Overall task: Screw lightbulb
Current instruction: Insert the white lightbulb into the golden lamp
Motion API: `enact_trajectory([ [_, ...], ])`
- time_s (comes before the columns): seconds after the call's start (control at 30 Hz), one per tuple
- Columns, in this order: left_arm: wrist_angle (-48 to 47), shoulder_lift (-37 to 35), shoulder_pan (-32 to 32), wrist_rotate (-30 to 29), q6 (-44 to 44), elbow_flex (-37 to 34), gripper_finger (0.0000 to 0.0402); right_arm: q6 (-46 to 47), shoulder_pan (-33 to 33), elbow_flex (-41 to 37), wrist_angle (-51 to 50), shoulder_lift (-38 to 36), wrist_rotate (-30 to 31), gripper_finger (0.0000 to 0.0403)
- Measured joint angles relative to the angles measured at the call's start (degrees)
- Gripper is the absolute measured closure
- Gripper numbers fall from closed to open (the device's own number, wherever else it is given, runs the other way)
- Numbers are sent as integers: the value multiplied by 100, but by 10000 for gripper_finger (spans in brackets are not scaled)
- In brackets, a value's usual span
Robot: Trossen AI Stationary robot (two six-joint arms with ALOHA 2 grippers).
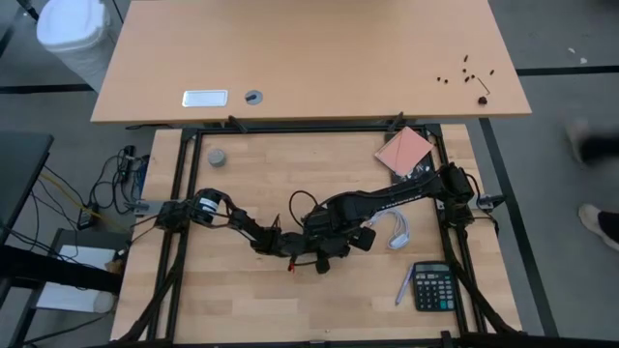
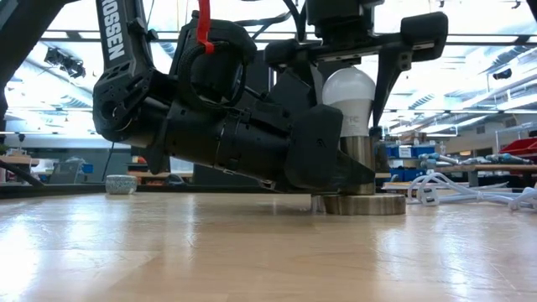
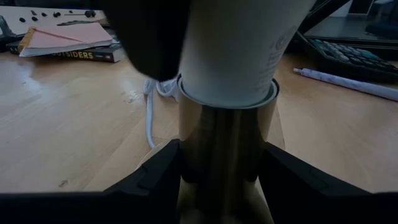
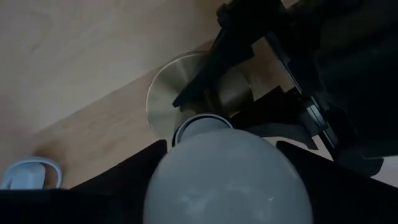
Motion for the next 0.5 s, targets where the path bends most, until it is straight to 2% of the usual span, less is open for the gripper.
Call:
enact_trajectory([
  [0.2,-2,0,-2,0,0,0,208,203,0,-2,0,0,-3,139],
  [0.5,-2,0,-2,0,2,0,208,1228,0,-4,25,2,2,121],
])
